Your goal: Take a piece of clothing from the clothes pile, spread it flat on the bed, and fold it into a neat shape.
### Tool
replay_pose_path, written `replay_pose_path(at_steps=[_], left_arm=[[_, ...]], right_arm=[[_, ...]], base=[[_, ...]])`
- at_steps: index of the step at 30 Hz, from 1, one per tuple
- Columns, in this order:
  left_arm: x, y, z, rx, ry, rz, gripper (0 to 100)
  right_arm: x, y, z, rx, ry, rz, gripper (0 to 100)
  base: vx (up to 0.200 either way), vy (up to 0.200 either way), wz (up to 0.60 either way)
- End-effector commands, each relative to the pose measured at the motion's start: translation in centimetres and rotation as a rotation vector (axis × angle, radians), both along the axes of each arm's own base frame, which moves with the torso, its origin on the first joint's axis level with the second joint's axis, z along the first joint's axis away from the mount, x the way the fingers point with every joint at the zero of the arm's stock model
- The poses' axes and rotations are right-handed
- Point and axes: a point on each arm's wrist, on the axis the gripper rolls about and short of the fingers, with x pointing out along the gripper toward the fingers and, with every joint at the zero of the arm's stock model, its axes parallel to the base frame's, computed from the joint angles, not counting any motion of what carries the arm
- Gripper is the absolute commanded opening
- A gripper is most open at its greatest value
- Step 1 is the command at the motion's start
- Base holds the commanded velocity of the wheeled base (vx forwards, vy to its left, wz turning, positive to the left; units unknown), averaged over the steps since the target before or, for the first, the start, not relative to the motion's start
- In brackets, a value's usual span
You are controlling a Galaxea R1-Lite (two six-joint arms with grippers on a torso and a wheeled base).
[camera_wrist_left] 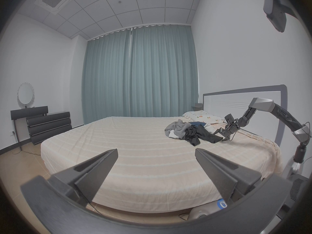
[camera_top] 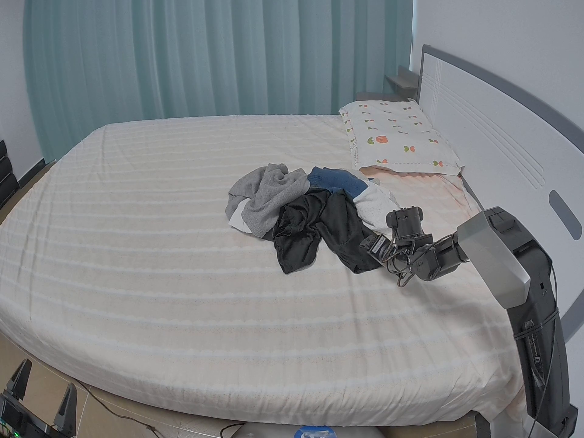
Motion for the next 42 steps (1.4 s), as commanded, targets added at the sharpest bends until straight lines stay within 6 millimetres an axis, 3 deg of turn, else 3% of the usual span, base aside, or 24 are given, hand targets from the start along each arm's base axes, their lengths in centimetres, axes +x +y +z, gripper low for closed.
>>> replay_pose_path(at_steps=[1, 2, 12, 16, 19, 20, 22, 24, 32, 33, 34, 37, 42], left_arm=[[0.0, 0.0, -0.4, 0.000, -0.002, 0.000, 100], [0.0, 0.0, -0.4, -0.001, -0.002, 0.000, 100], [0.0, 0.0, -0.4, 0.000, -0.002, 0.000, 100], [0.0, 0.0, -0.4, 0.000, -0.002, 0.000, 100], [0.0, 0.0, -0.5, 0.000, 0.000, 0.000, 100], [0.0, 0.0, -0.5, 0.000, 0.000, 0.000, 100], [0.0, 0.0, -0.4, -0.001, -0.002, 0.000, 100], [0.0, 0.0, -0.4, 0.000, -0.002, 0.000, 100], [0.0, 0.0, -0.5, 0.000, 0.000, 0.000, 100], [0.0, 0.0, -0.4, -0.001, -0.002, 0.000, 100], [0.0, 0.0, -0.5, -0.001, 0.000, 0.000, 100], [0.0, 0.0, -0.4, 0.000, -0.002, 0.000, 100], [0.0, 0.0, -0.4, -0.003, -0.002, -0.003, 100]], right_arm=[[0.8, 0.4, -0.7, -0.004, -0.017, -0.009, 100], [0.8, 0.7, -0.8, -0.006, -0.010, -0.003, 0], [1.4, 1.2, -0.6, 0.017, -0.041, -0.031, 0], [0.3, 1.3, 1.0, 0.040, -0.031, -0.039, 0], [-3.2, 0.7, 3.7, 0.058, 0.007, 0.007, 0], [-3.5, 0.7, 3.8, 0.061, 0.010, 0.015, 0], [-7.1, 0.2, 5.0, 0.087, 0.032, 0.088, 0], [-9.1, -0.2, 6.1, 0.105, 0.002, 0.116, 0], [-20.1, -1.2, 11.3, 0.136, -0.093, 0.225, 0], [-20.3, -1.2, 11.4, 0.136, -0.093, 0.226, 0], [-22.1, -1.4, 12.4, 0.143, -0.111, 0.249, 0], [-25.0, -1.6, 14.0, 0.158, -0.141, 0.292, 0], [-28.1, -2.6, 14.6, 0.151, -0.160, 0.326, 0]], base=[[0.000, 0.000, 0.00], [0.000, 0.000, 0.00], [0.000, 0.000, 0.00], [0.000, 0.000, 0.00], [0.000, 0.000, 0.00], [0.000, 0.000, 0.00], [0.000, 0.000, 0.00], [0.000, 0.000, 0.00], [0.000, 0.000, 0.00], [0.000, 0.000, 0.00], [0.000, 0.000, 0.00], [0.000, 0.000, 0.00], [0.000, 0.000, 0.00]])
